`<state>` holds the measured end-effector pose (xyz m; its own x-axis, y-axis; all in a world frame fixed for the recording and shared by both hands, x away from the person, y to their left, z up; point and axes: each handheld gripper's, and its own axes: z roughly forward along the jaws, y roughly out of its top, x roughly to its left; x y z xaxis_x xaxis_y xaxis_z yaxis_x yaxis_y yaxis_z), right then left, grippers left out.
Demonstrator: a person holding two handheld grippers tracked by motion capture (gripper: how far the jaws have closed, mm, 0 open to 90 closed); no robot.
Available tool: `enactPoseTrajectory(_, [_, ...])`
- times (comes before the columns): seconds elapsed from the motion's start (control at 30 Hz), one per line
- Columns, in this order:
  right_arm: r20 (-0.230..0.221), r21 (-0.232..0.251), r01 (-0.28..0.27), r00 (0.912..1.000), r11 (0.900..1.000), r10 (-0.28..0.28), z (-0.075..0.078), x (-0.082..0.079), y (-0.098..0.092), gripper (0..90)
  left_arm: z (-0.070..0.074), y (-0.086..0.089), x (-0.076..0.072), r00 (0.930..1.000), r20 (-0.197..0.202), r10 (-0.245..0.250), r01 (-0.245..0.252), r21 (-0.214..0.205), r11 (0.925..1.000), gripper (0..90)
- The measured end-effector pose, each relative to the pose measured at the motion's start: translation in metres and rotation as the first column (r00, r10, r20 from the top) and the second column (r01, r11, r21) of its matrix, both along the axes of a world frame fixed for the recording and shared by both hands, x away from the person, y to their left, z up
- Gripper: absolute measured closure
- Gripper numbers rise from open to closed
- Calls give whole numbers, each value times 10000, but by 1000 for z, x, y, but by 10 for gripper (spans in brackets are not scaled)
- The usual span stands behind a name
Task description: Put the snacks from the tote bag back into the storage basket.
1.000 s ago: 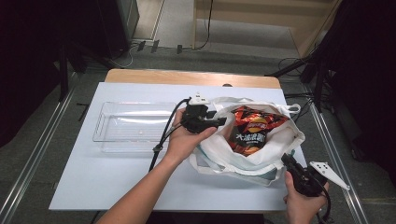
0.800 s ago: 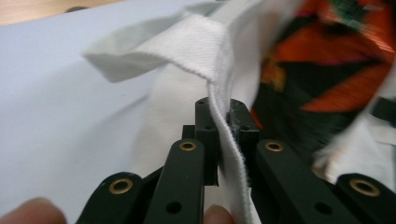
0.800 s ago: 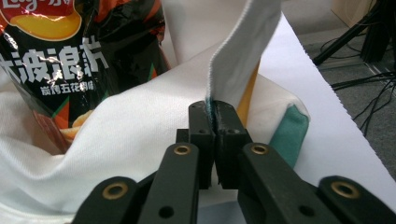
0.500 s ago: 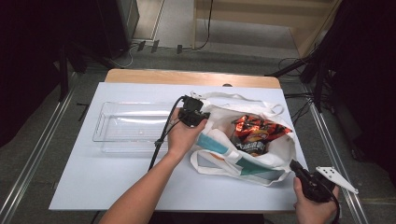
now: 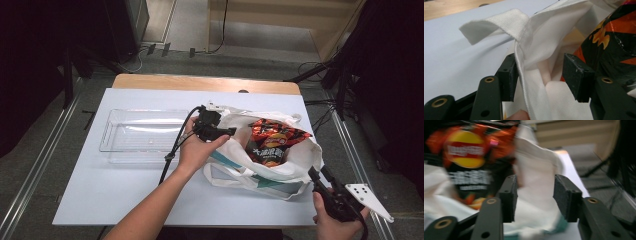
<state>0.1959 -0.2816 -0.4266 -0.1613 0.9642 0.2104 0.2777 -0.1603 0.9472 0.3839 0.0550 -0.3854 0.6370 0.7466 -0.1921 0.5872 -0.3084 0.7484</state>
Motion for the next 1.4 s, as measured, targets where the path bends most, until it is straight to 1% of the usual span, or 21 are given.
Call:
enactPoseTrajectory(0.03, [6, 0, -378, 9993, 9993, 378, 1, 1, 6, 600, -1, -1, 0, 9999, -112, -9, 9, 18, 10000, 469])
enactPoseTrajectory(0.07, [-156, 125, -1677, 9857, 9858, 1679, 2, 9, 23, 619, -3, -3, 0, 9998, -187, -14, 14, -18, 10000, 476])
enactPoseTrajectory(0.1, [-156, 125, -1677, 9857, 9858, 1679, 2, 9, 23, 619, -4, -4, 0, 9998, -182, 20, -18, 121, 9999, 476])
enactPoseTrajectory(0.13, [-158, 151, -2162, 9762, 9762, 2164, 0, 12, 34, 617, -6, -6, 0, 9999, -116, 76, -72, 324, 9994, 500])
enactPoseTrajectory(0.17, [-224, -3, -3092, 9508, 9510, 3091, -1, 20, 56, 575, -10, -9, -1, 9998, -190, 62, -53, 463, 9989, 541])
enactPoseTrajectory(0.2, [-275, -30, -3377, 9409, 9413, 3375, -1, 23, 63, 539, -11, -9, -1, 9997, -261, 17, -3, 554, 9985, 554])
enactPoseTrajectory(0.23, [-275, -30, -3377, 9409, 9413, 3375, -1, 23, 63, 539, -11, -9, -1, 9997, -261, 17, -3, 554, 9985, 575])
enactPoseTrajectory(0.3, [-600, -276, -3834, 9225, 9232, 3813, -3, 32, 78, 450, -15, -10, -1, 9995, -310, 27, -7, 631, 9980, 614])
enactPoseTrajectory(0.37, [-863, -356, -3802, 9225, 9242, 3761, -9, 39, 89, 445, -17, -9, -2, 9994, -312, 117, -99, 560, 9984, 694])
enactPoseTrajectory(0.5, [-1496, -424, -4317, 8944, 9010, 4215, -21, 45, 102, 621, -20, -7, -2, 9984, -205, 530, -521, 408, 9978, 862])
enactPoseTrajectory(0.53, [-1811, -583, -4607, 8773, 8857, 4444, -26, 45, 105, 750, -22, -8, -1, 9982, -229, 547, -537, 443, 9976, 875])
enactPoseTrajectory(0.57, [-1811, -583, -4607, 8773, 8857, 4444, -26, 45, 105, 750, -23, -9, 2, 9978, -330, 576, -561, 453, 9974, 875])
enactPoseTrajectory(0.6, [-2041, -558, -4850, 8612, 8727, 4655, -31, 45, 104, 864, -24, -10, 3, 9971, -386, 653, -634, 488, 9968, 883])
enactPoseTrajectory(0.77, [-2320, 47, -4970, 8435, 8677, 4844, -32, 44, 99, 891, -21, -14, 9, 9945, -8, 1044, -1040, 860, 9909, 887])
enactPoseTrajectory(0.87, [-2559, -8, -5393, 8142, 8421, 5211, -31, 33, 100, 900, -22, -12, 13, 9896, 15, 1441, -1435, 1005, 9845, 889])
enactPoseTrajectory(0.97, [-2697, -89, -5482, 8067, 8363, 5259, -32, 32, 102, 900, -28, -16, 15, 9859, 76, 1673, -1671, 1163, 9791, 889])
enactPoseTrajectory(1.07, [-2667, 76, -5439, 8077, 8391, 5259, -33, 33, 100, 892, -29, -16, 12, 9884, 140, 1515, -1521, 1011, 9832, 883])
enactPoseTrajectory(1.13, [-2224, 206, -5295, 8246, 8481, 5202, -33, 29, 97, 790, -27, -15, 8, 9916, 272, 1264, -1283, 843, 9881, 762])
enactPoseTrajectory(1.23, [-1812, 247, -5245, 8349, 8511, 5198, -28, 26, 93, 703, -23, -11, 1, 9944, 258, 1020, -1033, 547, 9931, 677])
enactPoseTrajectory(1.27, [-1679, 148, -5160, 8431, 8564, 5109, -26, 25, 91, 678, -21, -9, -2, 9939, 322, 1057, -1067, 318, 9938, 638])
enactPoseTrajectory(1.4, [-923, -96, -4315, 8987, 9021, 4288, -10, 20, 72, 647, -15, 0, -12, 9923, 535, 1117, -1106, -243, 9936, 514])
